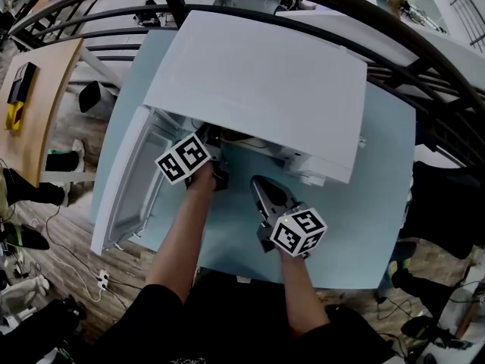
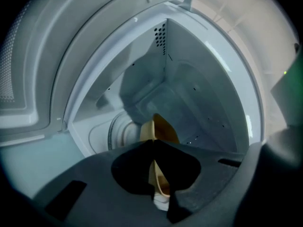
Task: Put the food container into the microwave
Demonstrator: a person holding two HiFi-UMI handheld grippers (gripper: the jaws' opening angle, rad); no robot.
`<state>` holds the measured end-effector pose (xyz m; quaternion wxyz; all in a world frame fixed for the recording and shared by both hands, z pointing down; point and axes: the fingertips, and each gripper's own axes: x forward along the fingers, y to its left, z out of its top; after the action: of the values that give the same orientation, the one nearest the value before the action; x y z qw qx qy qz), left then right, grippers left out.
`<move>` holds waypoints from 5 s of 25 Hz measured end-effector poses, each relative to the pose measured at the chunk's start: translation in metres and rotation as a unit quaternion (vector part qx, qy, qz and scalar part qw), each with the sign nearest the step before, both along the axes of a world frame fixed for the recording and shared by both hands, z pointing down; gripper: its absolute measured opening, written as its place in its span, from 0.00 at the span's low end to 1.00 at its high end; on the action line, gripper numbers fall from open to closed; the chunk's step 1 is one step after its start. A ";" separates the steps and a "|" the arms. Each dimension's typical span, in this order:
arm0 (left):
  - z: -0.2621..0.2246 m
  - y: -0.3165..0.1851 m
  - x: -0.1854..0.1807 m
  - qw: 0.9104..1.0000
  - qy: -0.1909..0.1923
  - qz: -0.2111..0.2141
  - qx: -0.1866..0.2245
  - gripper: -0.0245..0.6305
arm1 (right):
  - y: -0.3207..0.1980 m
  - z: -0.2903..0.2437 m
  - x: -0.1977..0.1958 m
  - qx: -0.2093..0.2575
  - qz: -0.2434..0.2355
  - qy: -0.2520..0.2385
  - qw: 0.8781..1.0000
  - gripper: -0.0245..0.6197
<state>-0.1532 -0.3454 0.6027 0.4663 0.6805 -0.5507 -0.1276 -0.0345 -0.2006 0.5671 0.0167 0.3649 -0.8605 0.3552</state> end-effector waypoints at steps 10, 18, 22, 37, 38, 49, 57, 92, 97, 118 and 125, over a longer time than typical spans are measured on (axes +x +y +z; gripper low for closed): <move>0.012 -0.011 0.001 1.000 0.006 -0.007 -0.005 0.07 | -0.004 0.005 0.002 -0.010 0.008 -0.010 1.000 0.05; 0.015 -0.020 0.001 1.000 0.024 -0.012 -0.006 0.07 | -0.006 0.010 0.002 -0.013 0.012 -0.009 1.000 0.05; 0.017 -0.022 0.000 0.999 0.035 -0.016 -0.011 0.07 | -0.007 0.009 0.000 -0.013 0.013 -0.010 1.000 0.05; 0.017 -0.027 0.007 0.999 0.046 -0.009 -0.007 0.07 | -0.006 0.009 0.007 -0.015 0.021 -0.007 1.000 0.05; 0.017 -0.027 0.006 0.999 0.047 -0.008 -0.006 0.07 | -0.005 0.009 0.007 -0.015 0.021 -0.007 1.000 0.05; 0.010 -0.023 0.006 0.999 0.050 -0.005 0.008 0.12 | -0.001 0.003 0.009 -0.012 0.020 -0.007 1.000 0.05; 0.002 -0.008 0.001 0.999 0.049 -0.013 0.010 0.12 | 0.006 -0.008 0.009 -0.003 0.010 -0.010 1.000 0.05; -0.096 0.174 0.030 0.994 -0.079 -0.038 0.071 0.05 | 0.074 -0.090 0.050 0.064 -0.101 -0.026 0.992 0.05; -0.111 0.208 0.034 0.991 -0.094 -0.056 0.081 0.05 | 0.094 -0.102 0.059 0.078 -0.129 -0.032 0.988 0.05; -0.179 0.333 0.056 0.961 -0.232 -0.080 0.126 0.05 | 0.150 -0.141 0.091 0.139 -0.177 -0.010 0.974 0.05; -0.202 0.358 0.058 0.947 -0.274 -0.065 0.156 0.05 | 0.162 -0.164 0.093 0.171 -0.169 -0.006 0.971 0.05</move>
<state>-0.0956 0.0128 0.4010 0.1766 0.7159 -0.6736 -0.0508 0.0584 -0.0387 0.4027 0.0081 0.2098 -0.9577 0.1968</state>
